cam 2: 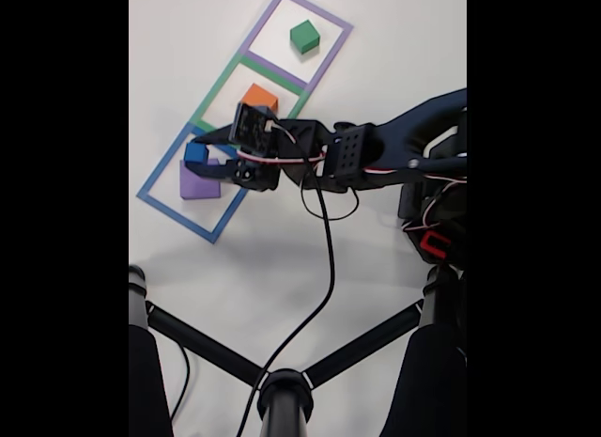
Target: Tower of hanoi
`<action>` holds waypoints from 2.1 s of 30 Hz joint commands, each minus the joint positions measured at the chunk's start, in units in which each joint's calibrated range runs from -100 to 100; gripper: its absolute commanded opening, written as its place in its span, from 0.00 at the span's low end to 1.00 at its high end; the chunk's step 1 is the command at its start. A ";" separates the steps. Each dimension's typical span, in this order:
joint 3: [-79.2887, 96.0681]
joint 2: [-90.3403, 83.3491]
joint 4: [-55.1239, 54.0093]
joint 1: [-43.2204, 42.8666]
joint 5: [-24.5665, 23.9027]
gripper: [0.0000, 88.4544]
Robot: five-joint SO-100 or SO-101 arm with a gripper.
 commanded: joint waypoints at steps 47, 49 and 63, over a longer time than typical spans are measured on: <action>-19.03 -40.17 71.13 41.98 1.18 0.02; -13.40 -39.21 63.93 42.67 1.18 0.02; 7.41 -15.49 7.43 44.12 1.18 0.02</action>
